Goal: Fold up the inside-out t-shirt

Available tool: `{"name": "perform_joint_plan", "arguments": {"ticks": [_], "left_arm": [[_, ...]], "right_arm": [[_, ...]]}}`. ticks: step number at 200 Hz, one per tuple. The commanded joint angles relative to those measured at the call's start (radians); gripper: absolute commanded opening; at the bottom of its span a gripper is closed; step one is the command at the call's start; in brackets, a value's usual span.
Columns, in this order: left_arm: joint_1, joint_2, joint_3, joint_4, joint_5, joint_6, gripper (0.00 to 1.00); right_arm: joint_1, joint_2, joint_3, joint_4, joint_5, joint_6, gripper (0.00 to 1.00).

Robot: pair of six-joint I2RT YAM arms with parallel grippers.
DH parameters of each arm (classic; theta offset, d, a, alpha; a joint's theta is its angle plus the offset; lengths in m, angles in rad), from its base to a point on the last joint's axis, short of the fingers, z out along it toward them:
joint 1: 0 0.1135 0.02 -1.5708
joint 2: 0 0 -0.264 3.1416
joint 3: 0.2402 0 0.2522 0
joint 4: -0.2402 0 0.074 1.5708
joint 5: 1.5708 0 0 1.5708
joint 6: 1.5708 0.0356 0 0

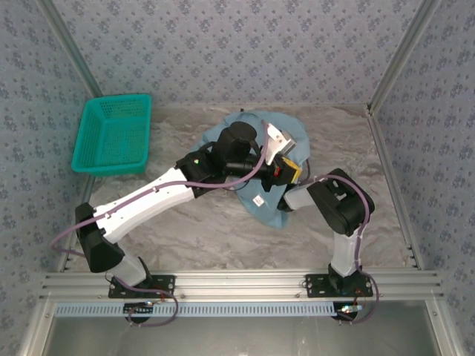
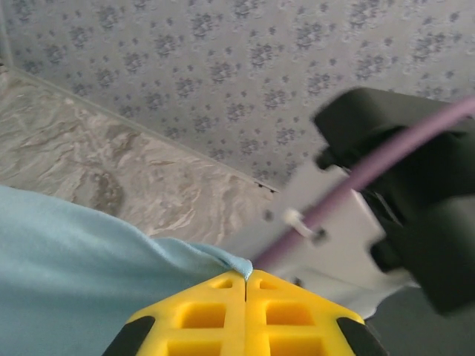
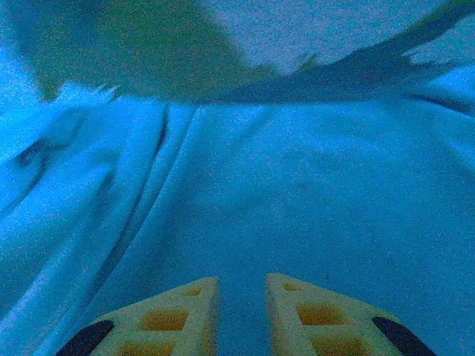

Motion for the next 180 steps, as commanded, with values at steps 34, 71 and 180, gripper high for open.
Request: {"name": "perform_joint_plan", "arguments": {"ticks": [34, 71, 180], "left_arm": [[-0.049, -0.089, -0.018, 0.117, 0.121, 0.026, 0.0], [-0.054, -0.115, -0.028, 0.153, 0.164, 0.01, 0.0], [-0.053, -0.205, -0.024, 0.141, 0.167, 0.046, 0.0]], "right_arm": [[-0.045, 0.039, 0.106, -0.131, -0.091, 0.04, 0.36], [-0.065, 0.08, 0.23, -0.294, -0.089, 0.083, 0.46], [-0.102, 0.191, 0.509, -0.648, -0.079, 0.225, 0.63]]}}
